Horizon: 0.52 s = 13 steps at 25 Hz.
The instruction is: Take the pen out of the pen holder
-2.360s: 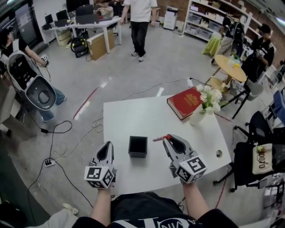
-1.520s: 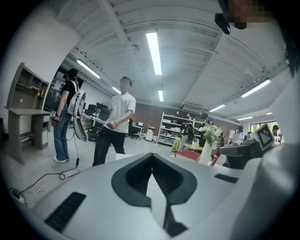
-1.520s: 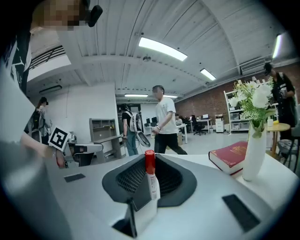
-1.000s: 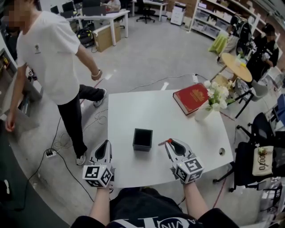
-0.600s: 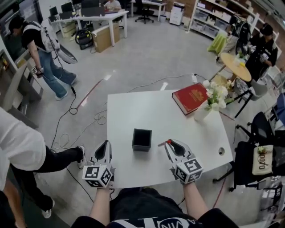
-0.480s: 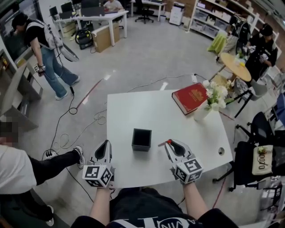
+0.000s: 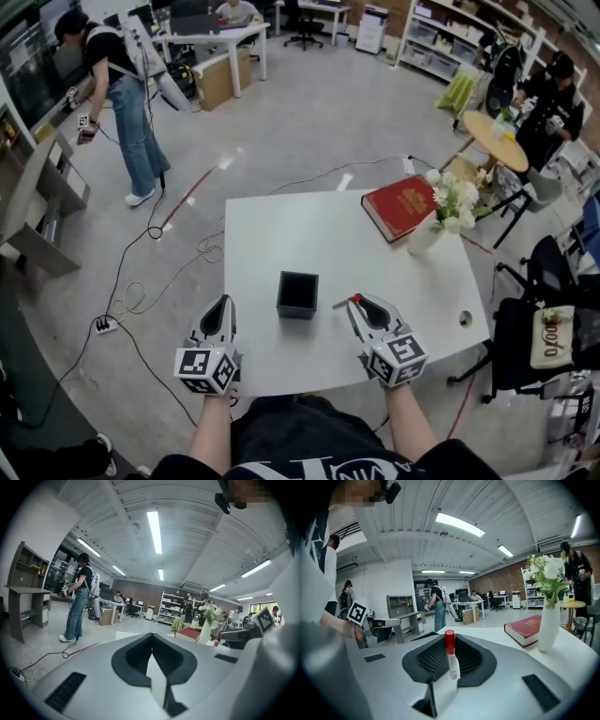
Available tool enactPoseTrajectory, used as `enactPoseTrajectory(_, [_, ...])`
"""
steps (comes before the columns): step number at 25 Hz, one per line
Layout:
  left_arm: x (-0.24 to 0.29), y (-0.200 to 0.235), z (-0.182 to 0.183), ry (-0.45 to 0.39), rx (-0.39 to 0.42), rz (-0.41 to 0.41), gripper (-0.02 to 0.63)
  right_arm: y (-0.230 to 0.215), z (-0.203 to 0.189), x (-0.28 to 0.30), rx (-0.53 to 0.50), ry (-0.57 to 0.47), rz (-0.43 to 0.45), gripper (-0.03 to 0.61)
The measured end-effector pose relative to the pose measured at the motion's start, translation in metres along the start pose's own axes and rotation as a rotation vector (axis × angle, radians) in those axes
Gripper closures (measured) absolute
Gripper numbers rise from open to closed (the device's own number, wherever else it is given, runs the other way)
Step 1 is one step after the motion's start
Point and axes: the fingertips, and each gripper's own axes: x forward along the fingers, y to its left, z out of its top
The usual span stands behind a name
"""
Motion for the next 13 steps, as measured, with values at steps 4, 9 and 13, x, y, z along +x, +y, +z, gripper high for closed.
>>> enactPoseTrajectory(4, [-0.0004, 0.0009, 0.0015, 0.000, -0.002, 0.001, 0.615, 0.0015, 0.0007, 0.0007, 0.001, 0.000, 0.002, 0.505])
enactPoseTrajectory(9, [-0.0001, 0.0016, 0.0021, 0.000, -0.002, 0.001, 0.614, 0.0015, 0.0011, 0.0013, 0.004, 0.001, 0.002, 0.505])
enactPoseTrajectory(13, [0.0004, 0.0016, 0.0016, 0.000, -0.008, 0.003, 0.614, 0.0017, 0.0002, 0.0015, 0.011, -0.002, 0.006, 0.505])
